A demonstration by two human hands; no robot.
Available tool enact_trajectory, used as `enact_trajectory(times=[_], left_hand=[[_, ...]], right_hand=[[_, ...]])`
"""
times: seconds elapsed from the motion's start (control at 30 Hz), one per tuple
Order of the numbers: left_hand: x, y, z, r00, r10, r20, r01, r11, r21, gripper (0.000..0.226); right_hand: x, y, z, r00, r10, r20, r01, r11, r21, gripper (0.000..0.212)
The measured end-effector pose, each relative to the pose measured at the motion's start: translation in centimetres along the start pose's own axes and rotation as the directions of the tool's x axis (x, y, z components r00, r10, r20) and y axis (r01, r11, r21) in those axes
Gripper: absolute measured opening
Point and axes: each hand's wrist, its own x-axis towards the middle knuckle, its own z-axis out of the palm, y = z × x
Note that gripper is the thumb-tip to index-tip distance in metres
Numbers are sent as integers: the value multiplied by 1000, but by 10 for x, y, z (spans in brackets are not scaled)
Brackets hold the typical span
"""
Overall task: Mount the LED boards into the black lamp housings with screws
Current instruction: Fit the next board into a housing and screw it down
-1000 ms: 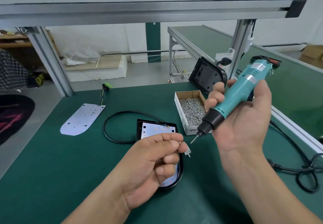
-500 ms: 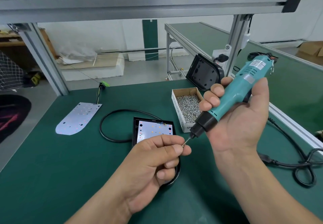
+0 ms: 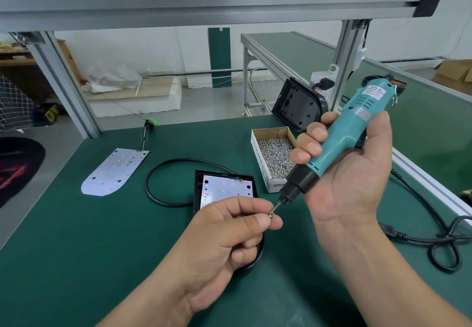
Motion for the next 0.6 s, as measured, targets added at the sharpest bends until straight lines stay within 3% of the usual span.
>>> enact_trajectory(times=[0.27, 0.47, 0.6], left_hand=[[0, -2, -2, 1000, 16, -9, -16, 999, 41, 17], [0, -2, -1, 983, 160, -88, -130, 953, 273, 15], [2, -2, -3, 972, 197, -129, -151, 942, 301, 19]], right_hand=[[0, 0, 0, 1000, 6, 3, -6, 1000, -4, 54], [-4, 5, 4, 999, -34, 30, 36, 996, -76, 55], [-6, 10, 2, 993, -67, -93, 60, 995, -77, 52]])
